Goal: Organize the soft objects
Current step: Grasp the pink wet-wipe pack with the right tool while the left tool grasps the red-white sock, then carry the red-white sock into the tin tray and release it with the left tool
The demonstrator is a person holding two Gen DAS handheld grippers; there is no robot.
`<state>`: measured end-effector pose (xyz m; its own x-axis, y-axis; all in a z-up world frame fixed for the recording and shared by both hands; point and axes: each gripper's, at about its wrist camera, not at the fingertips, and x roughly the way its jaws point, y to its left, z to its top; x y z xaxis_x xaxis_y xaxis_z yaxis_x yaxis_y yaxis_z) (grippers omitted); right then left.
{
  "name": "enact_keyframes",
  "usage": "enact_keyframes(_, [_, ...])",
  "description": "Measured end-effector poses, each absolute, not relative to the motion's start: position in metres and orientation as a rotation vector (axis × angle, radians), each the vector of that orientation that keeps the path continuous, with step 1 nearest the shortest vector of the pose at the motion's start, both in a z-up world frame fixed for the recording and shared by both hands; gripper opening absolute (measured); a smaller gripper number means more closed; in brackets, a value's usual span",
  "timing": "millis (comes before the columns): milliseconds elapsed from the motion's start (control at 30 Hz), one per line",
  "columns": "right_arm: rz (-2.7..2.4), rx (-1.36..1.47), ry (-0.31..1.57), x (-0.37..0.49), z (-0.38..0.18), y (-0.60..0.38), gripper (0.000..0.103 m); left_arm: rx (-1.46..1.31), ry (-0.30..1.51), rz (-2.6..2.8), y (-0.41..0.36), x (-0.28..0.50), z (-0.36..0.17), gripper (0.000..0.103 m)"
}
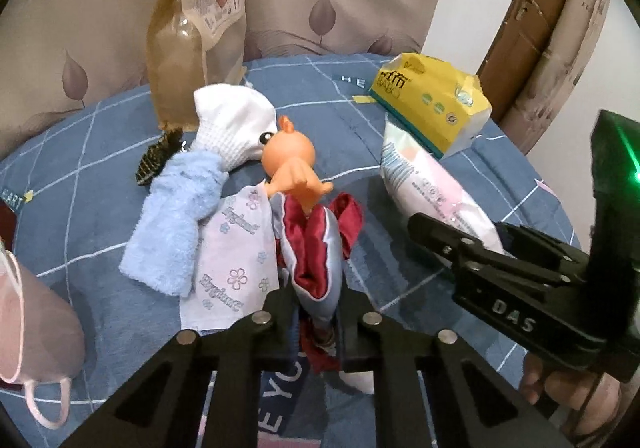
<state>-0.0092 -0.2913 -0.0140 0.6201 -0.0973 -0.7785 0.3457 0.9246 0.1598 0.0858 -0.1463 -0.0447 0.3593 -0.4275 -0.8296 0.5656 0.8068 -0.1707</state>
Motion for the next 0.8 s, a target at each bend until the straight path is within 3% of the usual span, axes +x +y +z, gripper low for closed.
enact_keyframes(800, [-0.275,0.242,0.882,-0.005,-0.021,-0.285,0.042,0.190,0.896,-0.485,-0.095,0.074,0.016,0.011])
